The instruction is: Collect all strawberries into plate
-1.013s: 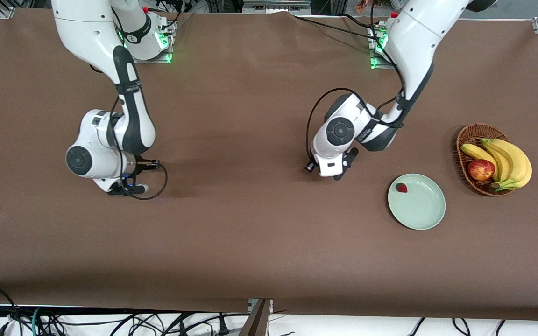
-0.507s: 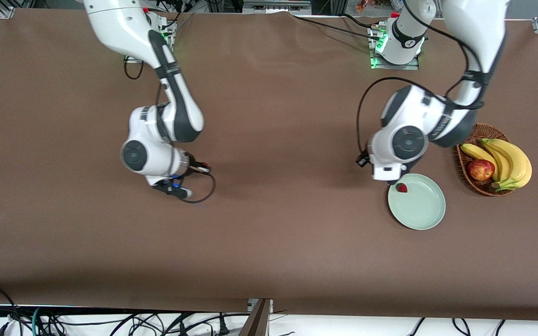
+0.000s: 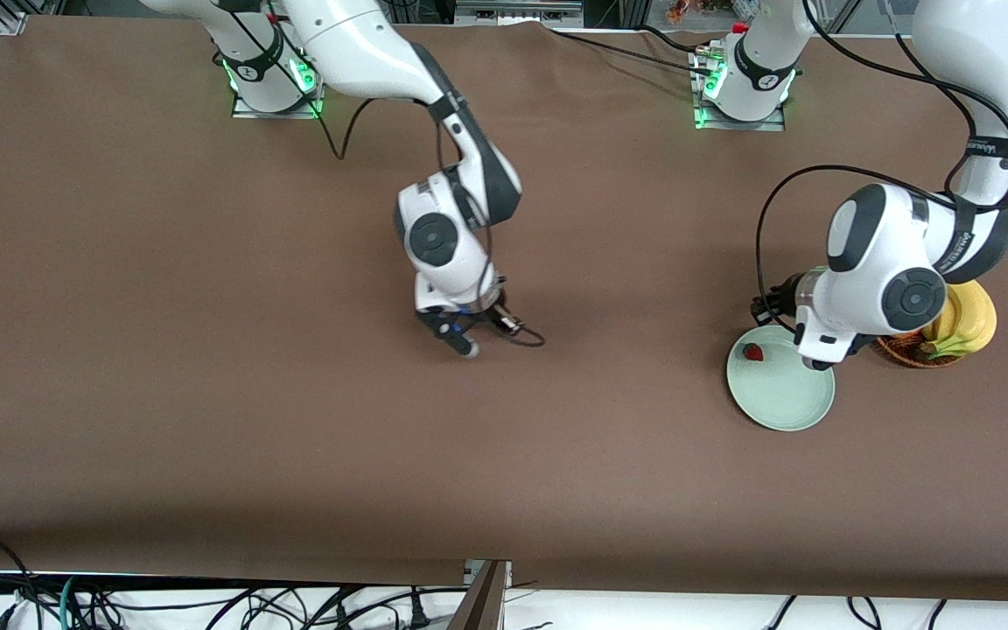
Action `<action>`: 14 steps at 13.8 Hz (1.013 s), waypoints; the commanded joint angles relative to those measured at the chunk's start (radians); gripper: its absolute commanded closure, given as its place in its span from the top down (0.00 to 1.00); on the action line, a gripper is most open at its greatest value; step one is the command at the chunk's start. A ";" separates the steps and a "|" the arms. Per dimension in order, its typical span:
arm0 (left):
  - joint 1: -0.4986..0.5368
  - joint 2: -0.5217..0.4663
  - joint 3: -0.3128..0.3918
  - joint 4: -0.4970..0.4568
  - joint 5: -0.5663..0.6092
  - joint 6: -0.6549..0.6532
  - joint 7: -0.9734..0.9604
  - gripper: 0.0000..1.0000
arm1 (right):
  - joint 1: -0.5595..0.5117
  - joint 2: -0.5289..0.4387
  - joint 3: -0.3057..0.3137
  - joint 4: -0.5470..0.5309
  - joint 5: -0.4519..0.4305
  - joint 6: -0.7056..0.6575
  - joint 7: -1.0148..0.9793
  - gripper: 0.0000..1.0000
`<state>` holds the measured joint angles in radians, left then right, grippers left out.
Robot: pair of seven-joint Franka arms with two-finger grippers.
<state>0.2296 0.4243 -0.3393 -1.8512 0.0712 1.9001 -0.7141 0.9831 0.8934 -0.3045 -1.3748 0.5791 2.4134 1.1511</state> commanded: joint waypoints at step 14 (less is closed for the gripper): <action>0.051 -0.022 -0.063 -0.080 0.016 0.082 0.029 0.78 | -0.142 0.024 -0.004 0.240 -0.079 -0.339 -0.242 1.00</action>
<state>0.2704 0.4254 -0.3735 -1.9297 0.0820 2.0075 -0.6806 0.9197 0.9707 -0.3232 -1.1515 0.5194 2.2032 1.0491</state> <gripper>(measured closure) 0.216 0.000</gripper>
